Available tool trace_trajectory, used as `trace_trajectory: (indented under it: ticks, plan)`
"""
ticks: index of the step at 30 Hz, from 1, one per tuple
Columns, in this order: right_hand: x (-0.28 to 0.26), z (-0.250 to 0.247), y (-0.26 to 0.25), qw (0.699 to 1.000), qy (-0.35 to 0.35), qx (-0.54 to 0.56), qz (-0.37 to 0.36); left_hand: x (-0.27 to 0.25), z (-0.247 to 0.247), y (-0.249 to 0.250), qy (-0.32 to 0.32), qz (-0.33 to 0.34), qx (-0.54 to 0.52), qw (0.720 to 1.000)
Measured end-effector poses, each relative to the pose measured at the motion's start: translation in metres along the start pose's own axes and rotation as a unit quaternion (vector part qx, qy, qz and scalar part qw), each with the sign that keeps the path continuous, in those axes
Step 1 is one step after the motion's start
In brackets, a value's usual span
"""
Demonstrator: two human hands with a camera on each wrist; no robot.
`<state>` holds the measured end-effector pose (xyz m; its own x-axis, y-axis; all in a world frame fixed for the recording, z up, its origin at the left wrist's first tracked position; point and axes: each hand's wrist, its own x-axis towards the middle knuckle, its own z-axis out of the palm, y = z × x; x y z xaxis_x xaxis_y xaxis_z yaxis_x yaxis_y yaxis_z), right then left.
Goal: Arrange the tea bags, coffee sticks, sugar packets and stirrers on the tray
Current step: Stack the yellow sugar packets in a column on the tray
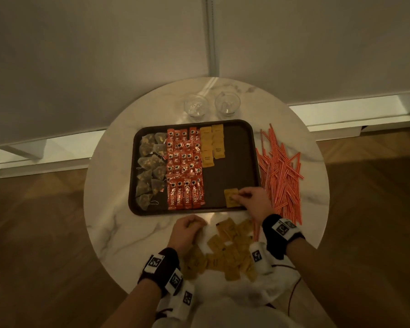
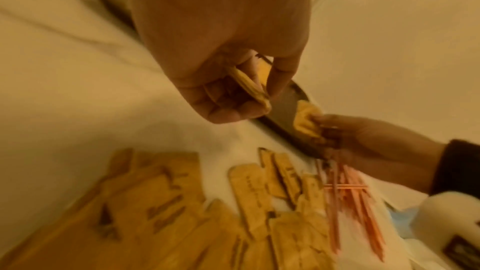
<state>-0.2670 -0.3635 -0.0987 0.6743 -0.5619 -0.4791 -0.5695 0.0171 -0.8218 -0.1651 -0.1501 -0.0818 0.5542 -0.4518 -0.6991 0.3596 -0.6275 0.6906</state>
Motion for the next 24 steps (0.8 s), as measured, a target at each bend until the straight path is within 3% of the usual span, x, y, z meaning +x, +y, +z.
trace_trajectory:
  ticks: [4, 7, 13, 24]
  plan:
    - [0.052, -0.002, -0.016, 0.998, 0.011, -0.056, -0.009, 0.022, -0.013, -0.022, 0.085, -0.144, -0.15, 0.974]
    - [0.082, 0.001, -0.032, 0.997, 0.028, -0.072, -0.013, 0.033, -0.015, -0.027, 0.099, -0.199, -0.226, 0.948]
    - [0.118, 0.008, -0.047, 0.995, 0.054, -0.077, -0.023, 0.042, -0.009, -0.028, 0.152, -0.233, -0.239, 0.93]
    - [0.134, 0.023, -0.031, 0.99, 0.111, -0.066, -0.057, 0.059, -0.005, -0.04, 0.193, -0.248, -0.184, 0.932]
